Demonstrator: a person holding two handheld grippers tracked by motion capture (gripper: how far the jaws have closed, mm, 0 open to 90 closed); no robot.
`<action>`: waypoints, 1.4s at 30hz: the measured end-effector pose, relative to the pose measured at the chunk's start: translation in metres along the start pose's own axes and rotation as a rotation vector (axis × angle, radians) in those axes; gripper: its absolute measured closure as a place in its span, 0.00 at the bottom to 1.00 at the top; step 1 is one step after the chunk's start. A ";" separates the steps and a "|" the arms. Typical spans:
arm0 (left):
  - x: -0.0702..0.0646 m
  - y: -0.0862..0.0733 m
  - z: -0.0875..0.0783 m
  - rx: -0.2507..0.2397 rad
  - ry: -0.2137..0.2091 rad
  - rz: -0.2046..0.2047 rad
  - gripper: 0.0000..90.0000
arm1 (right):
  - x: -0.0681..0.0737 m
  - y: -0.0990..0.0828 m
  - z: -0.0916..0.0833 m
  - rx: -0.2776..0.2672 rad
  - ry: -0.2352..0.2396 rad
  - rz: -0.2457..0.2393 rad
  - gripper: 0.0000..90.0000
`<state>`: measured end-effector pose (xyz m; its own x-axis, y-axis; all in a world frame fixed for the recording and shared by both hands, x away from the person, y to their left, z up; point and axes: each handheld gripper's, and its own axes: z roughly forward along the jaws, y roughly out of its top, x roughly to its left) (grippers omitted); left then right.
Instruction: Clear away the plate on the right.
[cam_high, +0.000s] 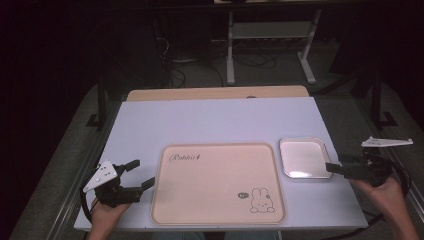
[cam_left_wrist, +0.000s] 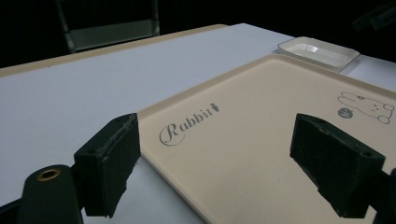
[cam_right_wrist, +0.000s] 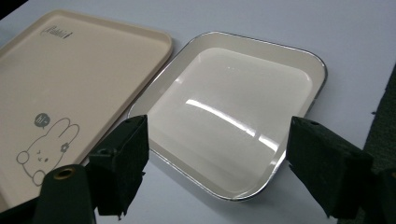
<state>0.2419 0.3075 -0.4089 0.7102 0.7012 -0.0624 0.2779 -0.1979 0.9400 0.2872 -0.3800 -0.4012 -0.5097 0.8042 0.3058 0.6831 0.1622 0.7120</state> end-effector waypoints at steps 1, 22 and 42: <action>0.000 0.000 0.000 0.001 0.000 0.001 0.18 | -0.002 0.001 0.000 0.003 -0.001 0.008 0.23; 0.001 0.000 0.000 0.000 0.002 0.003 0.18 | -0.037 0.028 0.018 0.091 -0.039 0.131 0.31; 0.002 0.000 0.000 0.001 0.007 0.004 0.18 | -0.065 0.032 0.032 0.158 -0.026 0.363 0.45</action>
<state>0.2430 0.3087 -0.4090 0.7067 0.7053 -0.0559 0.2752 -0.2013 0.9401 0.3594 -0.4090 -0.4182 -0.2087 0.8391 0.5024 0.8893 -0.0508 0.4544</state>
